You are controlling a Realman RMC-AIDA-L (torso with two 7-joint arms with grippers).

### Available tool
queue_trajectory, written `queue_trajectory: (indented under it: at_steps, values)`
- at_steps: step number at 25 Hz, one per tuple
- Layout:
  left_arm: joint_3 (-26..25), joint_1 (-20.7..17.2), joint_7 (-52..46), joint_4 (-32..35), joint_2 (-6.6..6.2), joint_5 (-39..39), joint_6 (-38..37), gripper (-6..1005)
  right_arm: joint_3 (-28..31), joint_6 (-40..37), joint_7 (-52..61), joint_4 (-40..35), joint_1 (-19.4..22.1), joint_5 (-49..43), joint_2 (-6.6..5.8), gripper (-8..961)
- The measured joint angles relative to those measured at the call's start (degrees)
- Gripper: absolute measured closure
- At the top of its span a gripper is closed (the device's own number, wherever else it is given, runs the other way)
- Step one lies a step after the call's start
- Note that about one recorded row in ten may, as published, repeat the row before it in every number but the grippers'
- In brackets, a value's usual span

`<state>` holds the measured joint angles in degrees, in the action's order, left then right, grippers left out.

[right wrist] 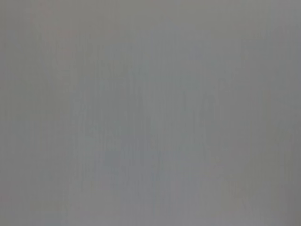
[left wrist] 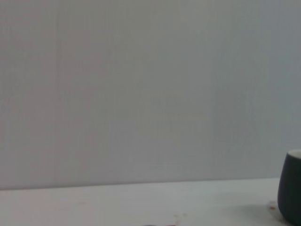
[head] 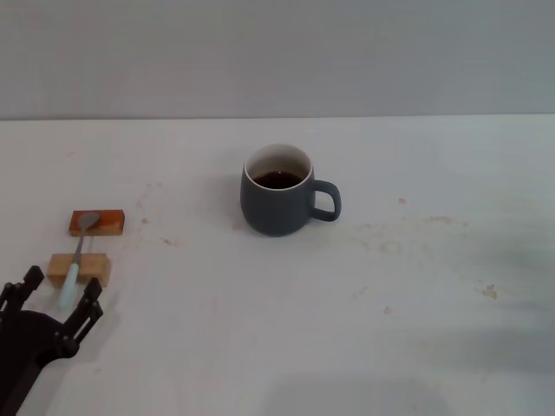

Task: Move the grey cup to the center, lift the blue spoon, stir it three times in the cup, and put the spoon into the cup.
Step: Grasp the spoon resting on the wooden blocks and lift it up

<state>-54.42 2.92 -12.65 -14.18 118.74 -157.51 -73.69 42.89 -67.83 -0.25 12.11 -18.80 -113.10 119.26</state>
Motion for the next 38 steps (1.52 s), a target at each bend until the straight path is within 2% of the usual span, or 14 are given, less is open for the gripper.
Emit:
queue_trajectory:
  at_steps: [13, 30, 38]
  values:
    - [0.0, 1.8, 1.0, 0.1, 0.09, 0.4, 4.9, 166, 0.0, 1.0, 0.0, -0.5, -1.5, 0.0, 0.00, 954]
    - [-0.2, 1.9, 1.6, 0.1, 0.09, 0.4, 5.8, 165, -0.1, 1.9, 0.0, -1.2, -2.9, 0.0, 0.00, 954]
    - [-0.2, 1.9, 1.1, 0.0, 0.08, 0.5, 6.3, 205, -0.3, 2.4, 0.0, -1.2, -3.0, -0.1, 0.00, 954]
